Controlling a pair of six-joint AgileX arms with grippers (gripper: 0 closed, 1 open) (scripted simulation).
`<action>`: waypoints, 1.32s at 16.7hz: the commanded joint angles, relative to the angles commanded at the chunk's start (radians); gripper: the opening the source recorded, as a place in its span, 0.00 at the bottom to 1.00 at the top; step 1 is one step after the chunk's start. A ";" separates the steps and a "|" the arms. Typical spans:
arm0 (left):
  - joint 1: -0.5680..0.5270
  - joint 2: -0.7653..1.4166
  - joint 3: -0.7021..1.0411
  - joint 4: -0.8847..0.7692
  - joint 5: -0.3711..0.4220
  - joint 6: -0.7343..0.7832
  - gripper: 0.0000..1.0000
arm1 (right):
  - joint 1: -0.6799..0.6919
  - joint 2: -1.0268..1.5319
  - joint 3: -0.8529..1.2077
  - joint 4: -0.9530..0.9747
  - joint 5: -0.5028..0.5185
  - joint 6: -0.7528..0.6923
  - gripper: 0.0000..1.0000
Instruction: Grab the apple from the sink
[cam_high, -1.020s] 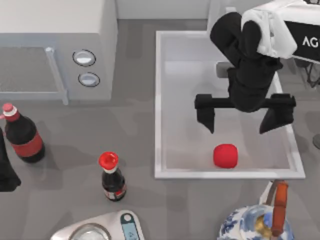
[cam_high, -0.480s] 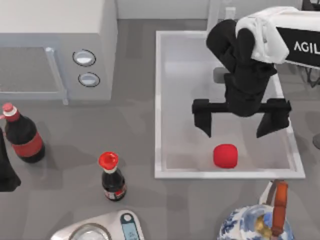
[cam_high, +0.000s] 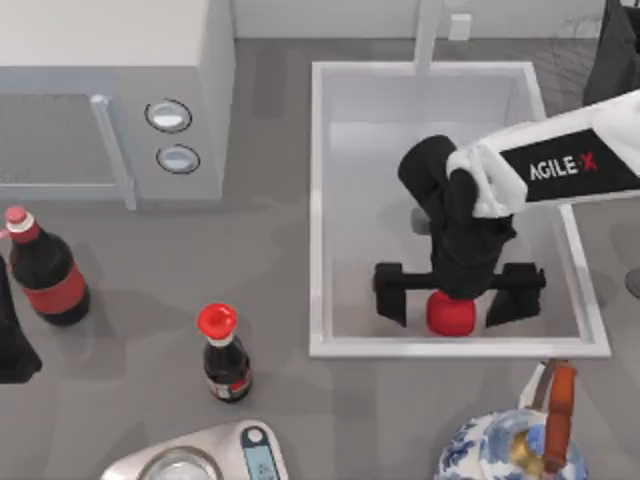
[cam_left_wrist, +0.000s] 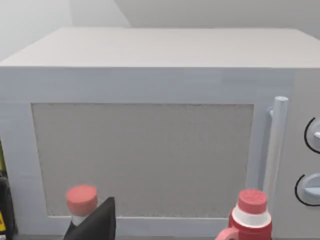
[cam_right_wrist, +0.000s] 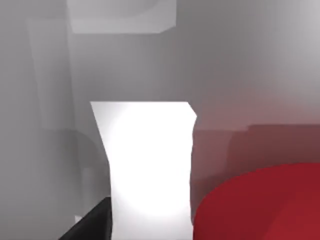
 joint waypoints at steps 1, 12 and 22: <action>0.000 0.000 0.000 0.000 0.000 0.000 1.00 | 0.001 0.020 -0.012 0.025 0.000 0.001 1.00; 0.000 0.000 0.000 0.000 0.000 0.000 1.00 | 0.001 0.036 -0.021 0.044 0.000 0.001 0.55; 0.000 0.000 0.000 0.000 0.000 0.000 1.00 | 0.001 0.036 -0.021 0.044 0.000 0.001 0.00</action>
